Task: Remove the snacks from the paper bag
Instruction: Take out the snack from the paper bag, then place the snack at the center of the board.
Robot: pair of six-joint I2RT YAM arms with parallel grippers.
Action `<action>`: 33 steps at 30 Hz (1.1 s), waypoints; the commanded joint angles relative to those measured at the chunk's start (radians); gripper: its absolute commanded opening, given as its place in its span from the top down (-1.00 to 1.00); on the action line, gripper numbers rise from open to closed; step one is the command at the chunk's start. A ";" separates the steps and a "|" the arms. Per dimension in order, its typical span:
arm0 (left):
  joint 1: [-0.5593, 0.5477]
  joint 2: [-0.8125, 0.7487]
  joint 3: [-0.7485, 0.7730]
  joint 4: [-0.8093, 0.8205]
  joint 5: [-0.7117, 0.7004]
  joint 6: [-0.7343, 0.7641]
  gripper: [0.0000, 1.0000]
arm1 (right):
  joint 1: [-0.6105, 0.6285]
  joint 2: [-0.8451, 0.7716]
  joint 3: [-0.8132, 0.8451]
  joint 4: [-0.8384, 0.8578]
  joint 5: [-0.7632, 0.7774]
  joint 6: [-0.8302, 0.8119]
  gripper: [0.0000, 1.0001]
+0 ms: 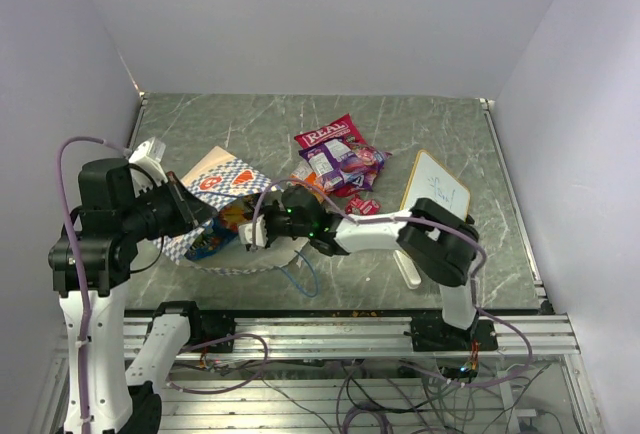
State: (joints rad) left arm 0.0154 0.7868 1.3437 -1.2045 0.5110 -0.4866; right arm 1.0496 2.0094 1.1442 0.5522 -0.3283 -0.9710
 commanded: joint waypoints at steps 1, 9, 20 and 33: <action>-0.006 -0.015 0.001 0.037 -0.073 -0.054 0.86 | -0.002 -0.163 -0.061 0.124 -0.091 0.155 1.00; -0.006 -0.020 -0.009 0.118 -0.096 -0.107 0.86 | -0.011 -0.434 -0.151 -0.031 -0.123 0.314 1.00; -0.007 0.024 -0.012 0.111 -0.248 -0.141 0.86 | -0.117 -0.747 -0.097 -0.320 -0.106 0.309 1.00; -0.006 0.169 0.151 0.083 -0.461 -0.075 0.86 | -0.442 -0.703 0.114 -0.404 -0.100 0.287 1.00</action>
State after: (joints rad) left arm 0.0147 0.9222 1.4364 -1.1118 0.1608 -0.5972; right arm 0.6846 1.2778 1.1561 0.0296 -0.4366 -0.6678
